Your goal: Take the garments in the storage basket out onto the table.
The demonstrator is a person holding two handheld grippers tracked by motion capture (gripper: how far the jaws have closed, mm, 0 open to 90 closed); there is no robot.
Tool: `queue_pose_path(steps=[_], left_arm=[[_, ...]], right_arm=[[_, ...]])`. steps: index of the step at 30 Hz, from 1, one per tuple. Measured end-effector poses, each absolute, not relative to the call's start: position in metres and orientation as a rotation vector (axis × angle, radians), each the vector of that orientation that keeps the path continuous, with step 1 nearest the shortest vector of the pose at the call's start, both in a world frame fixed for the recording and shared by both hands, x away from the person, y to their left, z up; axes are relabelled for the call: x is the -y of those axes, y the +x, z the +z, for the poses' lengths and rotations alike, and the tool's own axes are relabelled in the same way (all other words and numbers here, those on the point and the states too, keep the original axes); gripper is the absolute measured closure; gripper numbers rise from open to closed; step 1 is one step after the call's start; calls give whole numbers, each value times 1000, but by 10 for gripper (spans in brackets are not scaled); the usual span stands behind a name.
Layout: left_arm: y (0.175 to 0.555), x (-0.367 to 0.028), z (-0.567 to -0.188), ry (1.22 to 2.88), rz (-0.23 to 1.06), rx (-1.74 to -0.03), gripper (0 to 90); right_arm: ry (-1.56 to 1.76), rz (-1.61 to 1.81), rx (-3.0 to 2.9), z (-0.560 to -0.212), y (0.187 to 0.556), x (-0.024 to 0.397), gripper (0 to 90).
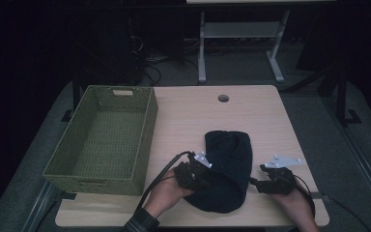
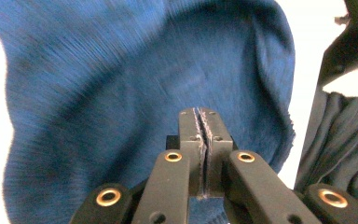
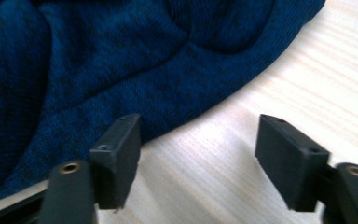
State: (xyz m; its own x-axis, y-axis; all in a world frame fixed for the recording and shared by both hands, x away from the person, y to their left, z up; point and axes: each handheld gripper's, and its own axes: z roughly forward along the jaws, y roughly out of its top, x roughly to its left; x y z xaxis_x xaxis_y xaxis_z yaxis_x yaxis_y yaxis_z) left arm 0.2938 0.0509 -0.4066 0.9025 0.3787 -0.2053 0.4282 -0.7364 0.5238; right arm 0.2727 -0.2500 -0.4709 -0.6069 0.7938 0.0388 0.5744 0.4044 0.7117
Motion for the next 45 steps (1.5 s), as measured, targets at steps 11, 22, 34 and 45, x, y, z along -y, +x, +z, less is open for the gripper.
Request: queue_pose_path(steps=[11,22,34,45], left_arm=[[343,-48,-375,2391,3,-614,898],[395,-39,-399,2430,70,-687,899],[425,-23,-441,2405,1,-742,899],[437,-19,-452,2453,79,-757,900]], right_arm=[[1146,1074,-2360,-458,277,248,588],[1084,1112,-2391,-453,282,235,814],[1057,1165,-2502,-460,282,223,896],[1021,1063,-2574,-468,283,217,899]])
